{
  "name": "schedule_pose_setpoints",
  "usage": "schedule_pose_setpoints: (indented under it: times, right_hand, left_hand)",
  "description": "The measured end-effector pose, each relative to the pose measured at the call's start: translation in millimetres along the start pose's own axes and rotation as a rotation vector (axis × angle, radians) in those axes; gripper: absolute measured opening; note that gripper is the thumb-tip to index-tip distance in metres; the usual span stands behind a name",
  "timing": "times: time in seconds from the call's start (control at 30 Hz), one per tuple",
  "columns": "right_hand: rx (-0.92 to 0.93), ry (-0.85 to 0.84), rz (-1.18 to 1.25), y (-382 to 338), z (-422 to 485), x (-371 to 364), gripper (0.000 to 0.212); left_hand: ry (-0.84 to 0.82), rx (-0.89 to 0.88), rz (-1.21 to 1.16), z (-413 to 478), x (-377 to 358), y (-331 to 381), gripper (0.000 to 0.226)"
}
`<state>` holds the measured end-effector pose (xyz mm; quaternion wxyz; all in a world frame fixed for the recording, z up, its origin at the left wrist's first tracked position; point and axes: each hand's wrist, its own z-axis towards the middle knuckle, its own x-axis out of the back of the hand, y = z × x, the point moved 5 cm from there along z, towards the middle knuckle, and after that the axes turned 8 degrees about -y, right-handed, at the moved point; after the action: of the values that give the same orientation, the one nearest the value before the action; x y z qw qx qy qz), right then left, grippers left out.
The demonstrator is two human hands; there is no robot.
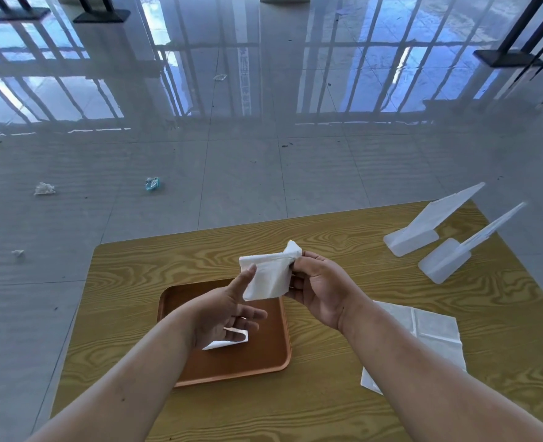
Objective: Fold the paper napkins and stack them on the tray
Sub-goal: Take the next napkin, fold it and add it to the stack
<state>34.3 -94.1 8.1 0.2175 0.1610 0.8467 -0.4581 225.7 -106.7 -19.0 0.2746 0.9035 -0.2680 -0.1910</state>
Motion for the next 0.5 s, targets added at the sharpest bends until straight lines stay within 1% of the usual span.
schedule_pose_setpoints:
  times: [0.07,0.1,0.17,0.27,0.37,0.4,0.43,0.47,0.5]
  right_hand:
    - [0.004,0.000,0.001,-2,0,0,0.024]
    - [0.001,-0.002,-0.001,-2,-1,0,0.024]
    - [-0.013,-0.007,-0.015,-2,-2,1,0.025]
    - [-0.044,-0.011,-0.039,1,-5,4,0.023]
    - [-0.042,0.024,-0.066,2,-6,4,0.018]
    - [-0.029,0.050,-0.106,1,-6,5,0.018]
    - [-0.014,0.077,-0.154,0,-6,5,0.022]
    - [0.003,0.106,-0.204,-1,-6,6,0.034]
    - [0.021,0.131,-0.254,-1,-5,7,0.050]
  left_hand:
    - [0.005,0.012,-0.022,0,3,-3,0.084]
    - [0.015,-0.014,-0.038,1,5,-2,0.083]
    - [0.040,-0.121,-0.122,2,7,5,0.072]
    - [0.060,-0.274,-0.280,4,11,15,0.048]
    - [0.063,-0.339,-0.281,7,11,20,0.029]
    - [0.079,-0.356,-0.267,8,12,21,0.028]
    - [0.104,-0.374,-0.264,9,13,22,0.031]
    - [0.134,-0.396,-0.270,9,14,24,0.040]
    - [0.162,-0.419,-0.273,9,16,25,0.052]
